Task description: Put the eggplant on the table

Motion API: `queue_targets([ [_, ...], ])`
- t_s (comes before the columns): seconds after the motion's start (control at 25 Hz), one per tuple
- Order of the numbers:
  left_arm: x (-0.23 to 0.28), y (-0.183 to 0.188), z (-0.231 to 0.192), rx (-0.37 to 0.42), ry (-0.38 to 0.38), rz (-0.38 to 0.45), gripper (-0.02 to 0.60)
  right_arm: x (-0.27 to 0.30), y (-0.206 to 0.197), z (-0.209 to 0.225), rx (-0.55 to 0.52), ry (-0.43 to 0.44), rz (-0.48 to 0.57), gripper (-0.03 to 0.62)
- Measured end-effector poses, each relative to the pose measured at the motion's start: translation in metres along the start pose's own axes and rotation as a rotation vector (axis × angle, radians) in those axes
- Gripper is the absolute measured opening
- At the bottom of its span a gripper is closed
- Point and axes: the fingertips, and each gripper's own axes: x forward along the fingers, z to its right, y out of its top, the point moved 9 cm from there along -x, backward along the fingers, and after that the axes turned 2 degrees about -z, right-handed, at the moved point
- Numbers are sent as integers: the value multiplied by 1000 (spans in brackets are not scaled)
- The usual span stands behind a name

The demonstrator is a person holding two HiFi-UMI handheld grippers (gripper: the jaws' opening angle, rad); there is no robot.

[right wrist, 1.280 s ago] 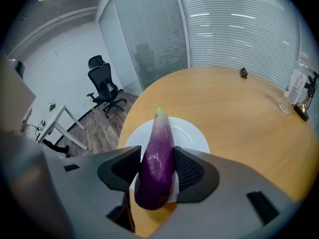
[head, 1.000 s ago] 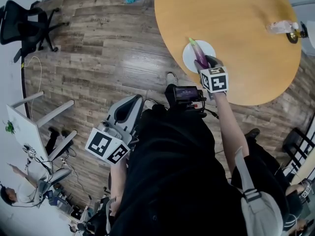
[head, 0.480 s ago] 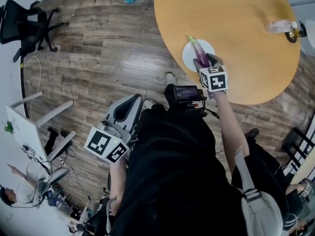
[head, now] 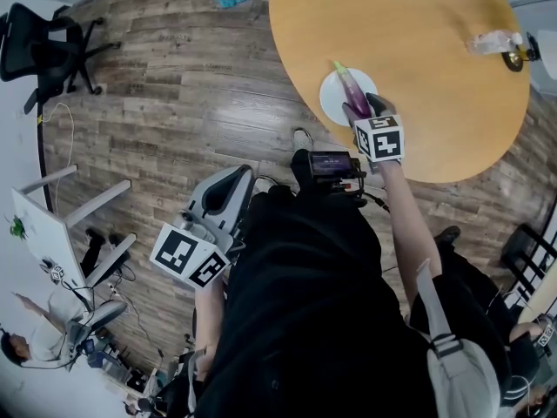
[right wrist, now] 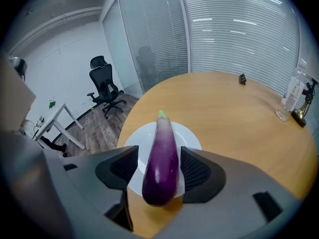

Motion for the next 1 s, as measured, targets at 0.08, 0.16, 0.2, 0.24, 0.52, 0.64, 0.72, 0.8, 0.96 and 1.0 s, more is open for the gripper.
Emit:
queue_targets([
  [0.08,-1,0,1,4,-2,-3,11,-1,0,0,3,-4,7,253],
  [0.16,-3,0,1,8,-6,-4,11,-4,0,-1,8,-7,19,253],
  [0.2,-3,0,2,11,-8,-6,11,-6,-1,-2,11,-9,25,253],
  [0.24,-4,0,2,14,-12,-7,11,-8,-1,-2,14,-10,30,253],
  [0.52,2,1,6,52,-74,-22,11,-37,-2,-1,60,-34,94,253],
  [0.64,10,3,11,81,-139,-42,11,-62,-10,3,109,-64,150,253],
  [0.72,18,5,17,113,-193,-60,11,-82,-20,10,165,-99,191,253],
  [0.8,27,9,22,147,-249,-78,11,-101,-33,17,226,-146,224,253],
  [0.96,39,11,38,213,-362,-115,11,-139,-73,23,322,-261,256,253],
  [1.0,42,12,42,231,-391,-125,11,-148,-82,22,335,-297,261,253],
])
